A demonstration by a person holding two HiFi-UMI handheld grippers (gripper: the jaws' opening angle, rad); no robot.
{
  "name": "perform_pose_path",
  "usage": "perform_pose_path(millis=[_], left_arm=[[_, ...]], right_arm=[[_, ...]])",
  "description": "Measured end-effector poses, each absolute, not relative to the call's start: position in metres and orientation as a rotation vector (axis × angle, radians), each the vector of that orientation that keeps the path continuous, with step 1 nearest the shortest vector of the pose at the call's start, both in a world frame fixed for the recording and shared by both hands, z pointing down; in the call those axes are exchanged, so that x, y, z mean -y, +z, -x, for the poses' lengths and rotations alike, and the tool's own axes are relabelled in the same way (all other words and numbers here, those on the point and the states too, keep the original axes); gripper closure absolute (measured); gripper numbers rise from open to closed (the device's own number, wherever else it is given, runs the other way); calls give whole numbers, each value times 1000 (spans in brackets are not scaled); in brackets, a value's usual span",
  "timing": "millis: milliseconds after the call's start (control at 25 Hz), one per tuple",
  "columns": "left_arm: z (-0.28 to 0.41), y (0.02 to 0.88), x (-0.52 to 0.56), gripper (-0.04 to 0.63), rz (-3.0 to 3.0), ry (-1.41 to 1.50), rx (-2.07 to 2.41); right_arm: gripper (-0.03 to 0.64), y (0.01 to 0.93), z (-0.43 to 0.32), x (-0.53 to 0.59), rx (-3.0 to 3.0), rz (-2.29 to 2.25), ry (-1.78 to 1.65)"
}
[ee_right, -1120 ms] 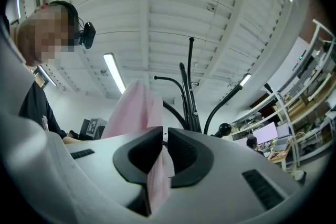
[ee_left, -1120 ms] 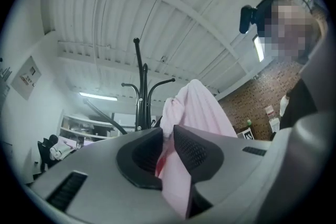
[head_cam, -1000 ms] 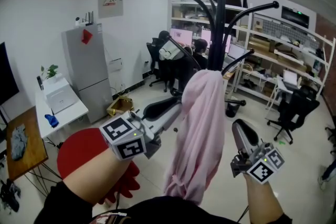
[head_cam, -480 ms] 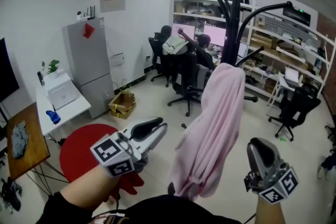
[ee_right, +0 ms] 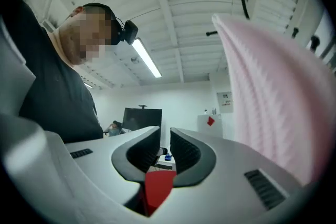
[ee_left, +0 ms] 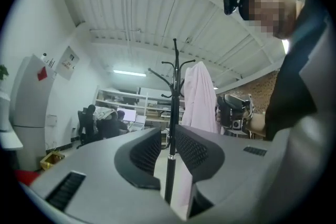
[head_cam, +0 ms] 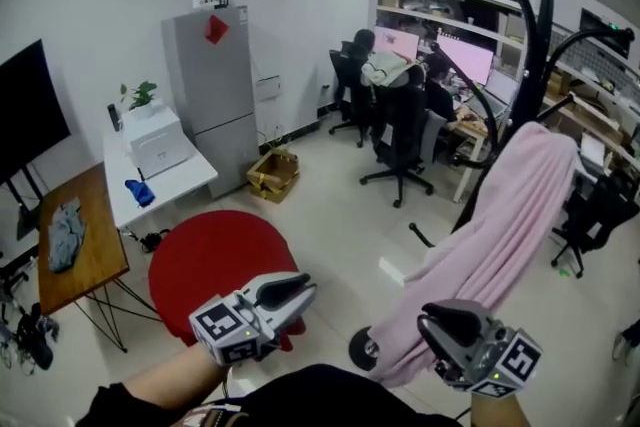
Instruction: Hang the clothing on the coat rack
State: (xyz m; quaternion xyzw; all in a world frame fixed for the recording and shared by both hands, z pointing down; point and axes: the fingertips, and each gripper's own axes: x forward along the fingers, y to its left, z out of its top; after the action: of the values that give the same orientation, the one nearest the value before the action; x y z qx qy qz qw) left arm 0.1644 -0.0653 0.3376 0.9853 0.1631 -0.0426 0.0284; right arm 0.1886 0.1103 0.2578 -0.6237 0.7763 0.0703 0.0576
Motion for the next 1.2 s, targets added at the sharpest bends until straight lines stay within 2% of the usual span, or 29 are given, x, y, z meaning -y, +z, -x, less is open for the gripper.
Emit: perform_pose_path(millis=[200, 360, 400, 640, 1200], left_arm=[[-117, 386, 103, 534, -2940, -50, -294], [-77, 426, 131, 594, -2923, -11, -113], [-67, 433, 136, 594, -2919, 7, -68], [-14, 486, 152, 594, -2864, 109, 172], [-1, 505, 151, 594, -2826, 141, 237]], right_arm=[[552, 328, -172, -28, -2442, 1865, 25], [594, 395, -166, 24, -2456, 1880, -109], [617, 411, -165, 35, -2441, 1877, -161], [617, 490, -144, 77, -2453, 1805, -448], [617, 500, -131, 75, -2554, 1746, -480]])
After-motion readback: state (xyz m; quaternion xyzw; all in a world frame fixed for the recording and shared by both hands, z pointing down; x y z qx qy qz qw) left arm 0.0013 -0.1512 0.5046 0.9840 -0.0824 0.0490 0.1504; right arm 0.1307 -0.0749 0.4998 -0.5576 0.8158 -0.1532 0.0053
